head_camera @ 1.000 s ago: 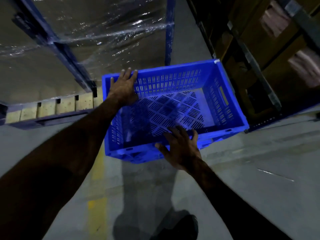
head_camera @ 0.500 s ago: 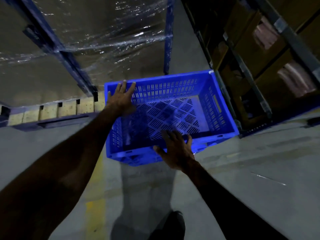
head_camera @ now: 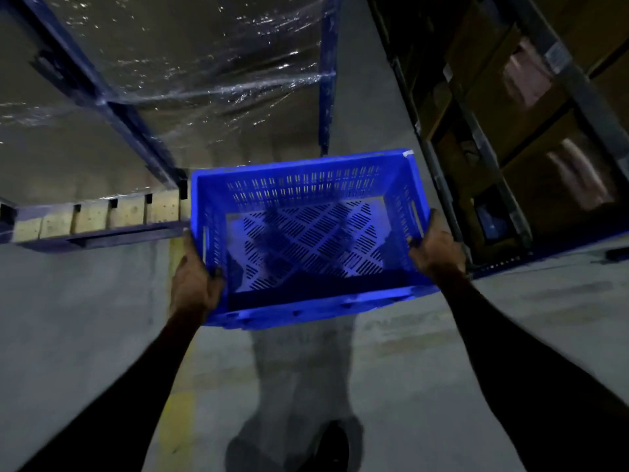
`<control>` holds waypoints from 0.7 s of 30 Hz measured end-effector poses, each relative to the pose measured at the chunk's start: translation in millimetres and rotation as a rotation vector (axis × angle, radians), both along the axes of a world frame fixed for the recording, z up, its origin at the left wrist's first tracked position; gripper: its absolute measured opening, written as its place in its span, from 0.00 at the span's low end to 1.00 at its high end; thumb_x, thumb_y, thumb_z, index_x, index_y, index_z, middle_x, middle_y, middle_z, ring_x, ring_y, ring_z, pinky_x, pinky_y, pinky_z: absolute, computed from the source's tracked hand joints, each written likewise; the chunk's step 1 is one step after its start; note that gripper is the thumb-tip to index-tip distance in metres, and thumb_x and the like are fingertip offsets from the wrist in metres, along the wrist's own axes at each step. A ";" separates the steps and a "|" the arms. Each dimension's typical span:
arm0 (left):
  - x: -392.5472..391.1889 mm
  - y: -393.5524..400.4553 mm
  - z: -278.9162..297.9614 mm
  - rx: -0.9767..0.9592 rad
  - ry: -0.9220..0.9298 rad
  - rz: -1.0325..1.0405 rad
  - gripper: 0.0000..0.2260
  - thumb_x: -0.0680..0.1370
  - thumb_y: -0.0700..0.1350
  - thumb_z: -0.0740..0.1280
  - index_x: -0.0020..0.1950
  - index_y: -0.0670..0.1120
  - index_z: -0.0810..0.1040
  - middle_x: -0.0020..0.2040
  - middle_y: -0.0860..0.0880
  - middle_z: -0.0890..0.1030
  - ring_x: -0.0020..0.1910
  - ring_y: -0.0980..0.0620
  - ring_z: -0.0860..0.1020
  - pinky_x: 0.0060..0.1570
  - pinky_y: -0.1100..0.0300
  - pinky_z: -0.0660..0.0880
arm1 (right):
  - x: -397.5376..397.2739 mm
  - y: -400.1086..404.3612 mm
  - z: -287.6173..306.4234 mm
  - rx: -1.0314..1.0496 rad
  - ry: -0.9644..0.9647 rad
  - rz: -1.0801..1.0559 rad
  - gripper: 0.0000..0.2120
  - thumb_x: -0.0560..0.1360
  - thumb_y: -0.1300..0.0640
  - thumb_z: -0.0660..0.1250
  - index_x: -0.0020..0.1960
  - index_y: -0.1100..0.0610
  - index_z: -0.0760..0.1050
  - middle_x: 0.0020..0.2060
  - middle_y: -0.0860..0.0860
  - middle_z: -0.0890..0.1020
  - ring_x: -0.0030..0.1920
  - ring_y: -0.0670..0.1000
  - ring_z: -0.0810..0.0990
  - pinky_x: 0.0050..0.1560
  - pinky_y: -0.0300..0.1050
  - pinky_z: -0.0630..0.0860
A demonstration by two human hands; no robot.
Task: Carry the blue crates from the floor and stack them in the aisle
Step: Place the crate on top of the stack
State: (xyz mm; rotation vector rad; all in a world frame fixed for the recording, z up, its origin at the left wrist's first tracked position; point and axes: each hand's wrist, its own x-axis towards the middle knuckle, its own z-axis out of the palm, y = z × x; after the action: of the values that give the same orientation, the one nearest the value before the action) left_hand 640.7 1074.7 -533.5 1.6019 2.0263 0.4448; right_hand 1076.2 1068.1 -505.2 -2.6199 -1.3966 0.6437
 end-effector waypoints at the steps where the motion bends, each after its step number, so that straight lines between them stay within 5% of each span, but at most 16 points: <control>1: -2.8 -0.4 -2.8 0.003 0.009 0.003 0.45 0.76 0.40 0.71 0.84 0.47 0.44 0.62 0.28 0.78 0.56 0.24 0.78 0.54 0.37 0.75 | 2.0 -2.8 -5.3 0.033 -0.034 0.011 0.33 0.75 0.52 0.66 0.76 0.54 0.55 0.57 0.67 0.80 0.57 0.69 0.80 0.55 0.60 0.75; 4: -4.9 -1.7 -6.6 -0.039 0.062 0.010 0.46 0.75 0.38 0.69 0.84 0.49 0.42 0.55 0.25 0.79 0.51 0.23 0.78 0.51 0.38 0.75 | 4.9 -6.2 -14.6 0.105 -0.081 0.016 0.26 0.77 0.52 0.63 0.72 0.53 0.58 0.53 0.67 0.81 0.53 0.70 0.80 0.51 0.61 0.76; 10: 3.3 3.7 3.6 -0.120 0.066 0.111 0.47 0.75 0.39 0.67 0.83 0.59 0.40 0.60 0.27 0.78 0.55 0.26 0.78 0.53 0.41 0.75 | 7.0 -2.8 -21.3 0.122 -0.125 0.041 0.26 0.77 0.52 0.61 0.72 0.54 0.57 0.53 0.66 0.81 0.52 0.69 0.81 0.50 0.62 0.76; 21: 4.3 3.6 3.5 -0.106 0.054 0.113 0.49 0.73 0.39 0.69 0.83 0.57 0.41 0.57 0.29 0.79 0.51 0.27 0.80 0.50 0.42 0.75 | 1.7 -3.3 -12.1 0.092 -0.104 -0.005 0.27 0.77 0.49 0.61 0.73 0.51 0.56 0.57 0.64 0.80 0.54 0.69 0.81 0.52 0.61 0.76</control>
State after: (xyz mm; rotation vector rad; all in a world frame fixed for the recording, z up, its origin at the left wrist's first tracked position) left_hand 645.0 1078.3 -530.1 1.4561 2.1510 0.3323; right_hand 1077.9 1064.8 -517.4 -2.6181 -1.4107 0.4368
